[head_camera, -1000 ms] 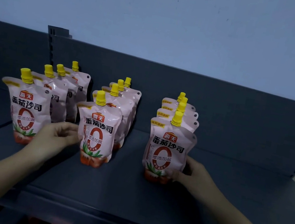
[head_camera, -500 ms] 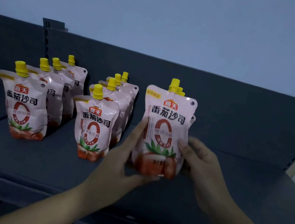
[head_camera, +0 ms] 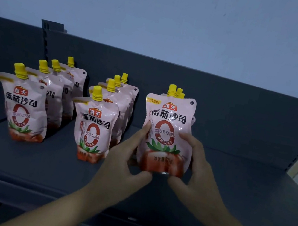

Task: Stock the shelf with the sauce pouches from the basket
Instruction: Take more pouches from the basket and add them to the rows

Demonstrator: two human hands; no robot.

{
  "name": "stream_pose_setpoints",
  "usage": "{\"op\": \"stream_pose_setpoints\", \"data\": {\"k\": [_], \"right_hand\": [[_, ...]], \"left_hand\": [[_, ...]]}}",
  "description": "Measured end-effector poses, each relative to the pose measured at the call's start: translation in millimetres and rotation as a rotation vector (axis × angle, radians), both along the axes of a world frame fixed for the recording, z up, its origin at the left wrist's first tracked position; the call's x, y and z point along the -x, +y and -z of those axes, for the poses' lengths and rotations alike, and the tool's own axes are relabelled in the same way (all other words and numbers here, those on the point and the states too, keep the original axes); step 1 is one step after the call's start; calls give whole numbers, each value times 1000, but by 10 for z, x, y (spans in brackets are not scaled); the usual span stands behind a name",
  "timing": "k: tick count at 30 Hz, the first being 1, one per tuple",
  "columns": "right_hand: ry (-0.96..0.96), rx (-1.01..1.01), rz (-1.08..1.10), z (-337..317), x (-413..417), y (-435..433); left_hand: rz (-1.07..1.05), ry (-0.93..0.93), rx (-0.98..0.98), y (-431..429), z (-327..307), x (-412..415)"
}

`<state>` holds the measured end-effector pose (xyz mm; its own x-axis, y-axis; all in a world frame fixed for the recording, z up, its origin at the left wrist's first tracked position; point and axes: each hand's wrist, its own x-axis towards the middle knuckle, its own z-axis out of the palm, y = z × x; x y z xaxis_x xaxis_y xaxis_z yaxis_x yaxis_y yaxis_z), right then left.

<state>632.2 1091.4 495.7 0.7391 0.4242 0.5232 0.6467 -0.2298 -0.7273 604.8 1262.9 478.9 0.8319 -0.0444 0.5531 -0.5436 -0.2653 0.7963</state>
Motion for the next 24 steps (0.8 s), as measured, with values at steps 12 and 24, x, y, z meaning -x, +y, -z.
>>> {"op": "stream_pose_setpoints", "data": {"k": [12, 24], "right_hand": [[-78, 60, 102, 110, -90, -47], [-28, 174, -97, 158, -169, -160]], "left_hand": [[-27, -109, -136, 79, 40, -20], [266, 231, 364, 55, -1, -215]]}}
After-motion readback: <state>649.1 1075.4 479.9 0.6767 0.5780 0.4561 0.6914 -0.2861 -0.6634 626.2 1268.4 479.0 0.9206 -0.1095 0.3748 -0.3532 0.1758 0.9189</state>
